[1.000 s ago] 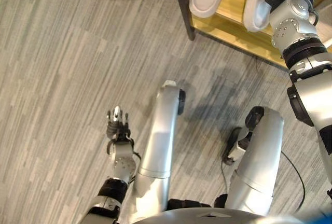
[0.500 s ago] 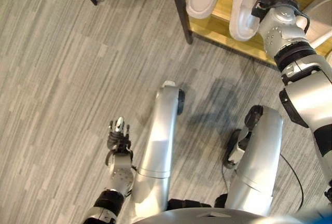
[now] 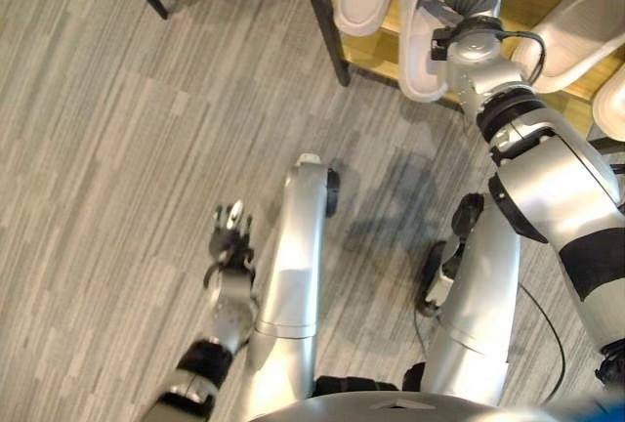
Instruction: Arrange the slippers neatly on the shoe rack.
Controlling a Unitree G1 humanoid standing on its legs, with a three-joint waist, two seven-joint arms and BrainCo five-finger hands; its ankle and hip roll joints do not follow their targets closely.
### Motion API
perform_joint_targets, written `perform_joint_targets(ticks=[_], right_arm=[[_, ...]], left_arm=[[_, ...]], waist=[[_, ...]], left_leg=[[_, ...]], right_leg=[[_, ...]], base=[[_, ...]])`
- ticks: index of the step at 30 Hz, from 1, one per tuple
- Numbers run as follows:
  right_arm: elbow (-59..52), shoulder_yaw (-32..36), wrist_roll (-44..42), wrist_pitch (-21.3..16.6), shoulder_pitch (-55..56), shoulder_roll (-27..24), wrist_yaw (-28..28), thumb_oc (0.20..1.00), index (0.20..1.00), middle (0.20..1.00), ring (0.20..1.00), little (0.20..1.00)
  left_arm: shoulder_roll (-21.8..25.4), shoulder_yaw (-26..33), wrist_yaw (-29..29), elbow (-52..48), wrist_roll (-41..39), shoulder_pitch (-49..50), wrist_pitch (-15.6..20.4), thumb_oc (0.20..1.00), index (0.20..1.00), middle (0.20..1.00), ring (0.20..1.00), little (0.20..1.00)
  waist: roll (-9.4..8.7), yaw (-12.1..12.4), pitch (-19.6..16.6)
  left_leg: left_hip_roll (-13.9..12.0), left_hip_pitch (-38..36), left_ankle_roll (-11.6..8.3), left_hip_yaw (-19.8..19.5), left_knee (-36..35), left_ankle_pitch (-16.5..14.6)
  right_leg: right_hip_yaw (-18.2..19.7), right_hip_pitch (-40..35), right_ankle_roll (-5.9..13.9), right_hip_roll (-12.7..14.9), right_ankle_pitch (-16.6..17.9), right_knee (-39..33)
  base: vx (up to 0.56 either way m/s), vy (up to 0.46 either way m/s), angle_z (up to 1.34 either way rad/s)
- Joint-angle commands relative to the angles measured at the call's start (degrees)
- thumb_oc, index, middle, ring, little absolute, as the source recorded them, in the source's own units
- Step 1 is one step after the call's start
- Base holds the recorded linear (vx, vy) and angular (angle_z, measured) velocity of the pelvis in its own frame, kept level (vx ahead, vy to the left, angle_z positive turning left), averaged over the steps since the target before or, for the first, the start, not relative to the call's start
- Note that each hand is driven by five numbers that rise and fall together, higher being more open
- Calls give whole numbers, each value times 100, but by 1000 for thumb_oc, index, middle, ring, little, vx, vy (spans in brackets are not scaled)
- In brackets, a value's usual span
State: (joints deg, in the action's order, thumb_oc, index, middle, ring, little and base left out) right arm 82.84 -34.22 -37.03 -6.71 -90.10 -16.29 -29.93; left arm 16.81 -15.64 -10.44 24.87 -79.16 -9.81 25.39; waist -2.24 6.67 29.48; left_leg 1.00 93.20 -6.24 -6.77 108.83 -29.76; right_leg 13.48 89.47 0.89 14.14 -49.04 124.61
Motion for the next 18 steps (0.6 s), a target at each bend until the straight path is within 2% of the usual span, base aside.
perform_joint_targets(ticks=[1, 8, 12, 18], right_arm=[[503, 47, -425, -237, -667, -29, -295, 1000, 1000, 1000, 1000, 1000], [529, -8, -20, -182, -664, 90, -728, 1000, 1000, 1000, 1000, 1000], [517, -89, 342, -15, -657, 14, -775, 1000, 1000, 1000, 1000, 1000], [439, -218, 627, 42, -745, -127, -884, 1000, 1000, 1000, 1000, 1000]], left_arm=[[39, -226, -140, -442, 239, 435, 255, 1000, 1000, 1000, 1000, 1000], [86, -294, -227, -506, 241, 499, 406, 1000, 1000, 1000, 1000, 1000], [72, -319, -261, -403, 289, 344, 415, 1000, 1000, 1000, 1000, 1000], [38, -334, -254, -365, 295, 267, 532, 1000, 1000, 1000, 1000, 1000]], waist=[[23, 174, 31], [27, 143, 31], [67, 136, 31], [89, 204, 31]], left_leg=[[-259, -325, 84, -209, 496, -1175], [-322, -325, 89, -128, 507, -1199], [-301, -325, 100, -131, 478, -1159], [-264, -325, 101, -150, 422, -1154]], right_leg=[[690, 47, -346, -193, 838, 91], [758, 47, -356, -182, 861, 92], [764, 49, -354, -190, 859, 55], [758, 47, -321, -154, 891, 22]], base=[[0, 0, 0], [0, 0, 0], [-1, 17, 0], [0, 0, 0]])
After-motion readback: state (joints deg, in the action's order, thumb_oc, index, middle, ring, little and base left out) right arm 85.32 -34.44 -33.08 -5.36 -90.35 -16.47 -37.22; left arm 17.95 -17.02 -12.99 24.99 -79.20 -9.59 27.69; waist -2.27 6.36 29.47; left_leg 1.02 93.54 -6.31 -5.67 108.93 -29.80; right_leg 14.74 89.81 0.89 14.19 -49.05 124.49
